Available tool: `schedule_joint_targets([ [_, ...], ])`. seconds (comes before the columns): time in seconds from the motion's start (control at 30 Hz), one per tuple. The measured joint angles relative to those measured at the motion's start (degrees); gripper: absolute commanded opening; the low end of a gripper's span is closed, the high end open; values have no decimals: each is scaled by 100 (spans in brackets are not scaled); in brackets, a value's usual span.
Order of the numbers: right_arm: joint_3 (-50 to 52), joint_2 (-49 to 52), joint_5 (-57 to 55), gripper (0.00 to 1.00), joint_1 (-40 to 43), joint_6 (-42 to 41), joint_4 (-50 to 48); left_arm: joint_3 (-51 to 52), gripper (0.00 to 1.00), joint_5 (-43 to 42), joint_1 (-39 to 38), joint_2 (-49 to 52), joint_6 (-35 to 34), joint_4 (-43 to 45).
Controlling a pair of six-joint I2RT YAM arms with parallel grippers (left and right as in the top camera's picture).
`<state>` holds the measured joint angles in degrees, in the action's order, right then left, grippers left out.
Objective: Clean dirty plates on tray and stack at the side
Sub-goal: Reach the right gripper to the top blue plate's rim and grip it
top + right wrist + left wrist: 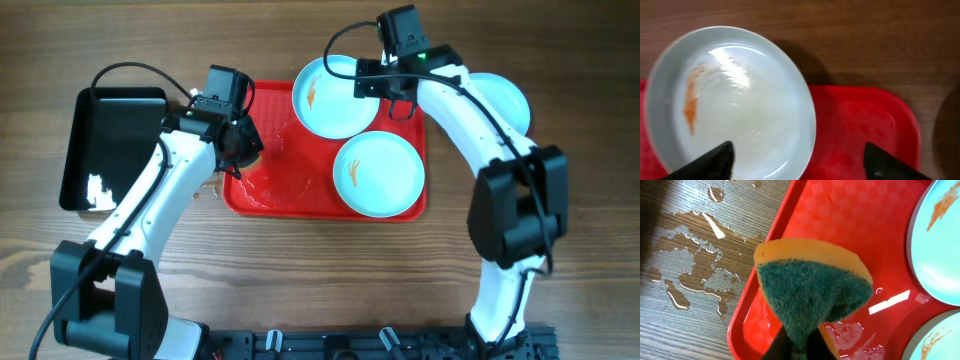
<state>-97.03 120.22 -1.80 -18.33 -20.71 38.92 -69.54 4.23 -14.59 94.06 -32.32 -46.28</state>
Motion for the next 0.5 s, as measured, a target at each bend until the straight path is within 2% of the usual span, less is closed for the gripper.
schedule_joint_targets([
  [0.07,0,214,-11,49,2,-57,-98,0,4,-17,0,0,0,0],
  [0.13,0,444,7,48,2,-168,-203,0,4,-33,0,0,0,0],
  [0.23,2,719,22,41,2,-232,-243,0,4,-35,0,0,0,-2],
  [0.33,2,848,24,18,2,-297,-264,0,4,-35,0,0,0,0],
  [0.4,0,848,24,8,2,-306,-280,0,4,-35,0,0,0,0],
  [0.43,0,848,26,4,2,-323,-308,0,4,-35,0,0,0,0],
  [0.5,-2,848,59,4,2,-345,-389,0,4,-39,0,0,0,0],
])
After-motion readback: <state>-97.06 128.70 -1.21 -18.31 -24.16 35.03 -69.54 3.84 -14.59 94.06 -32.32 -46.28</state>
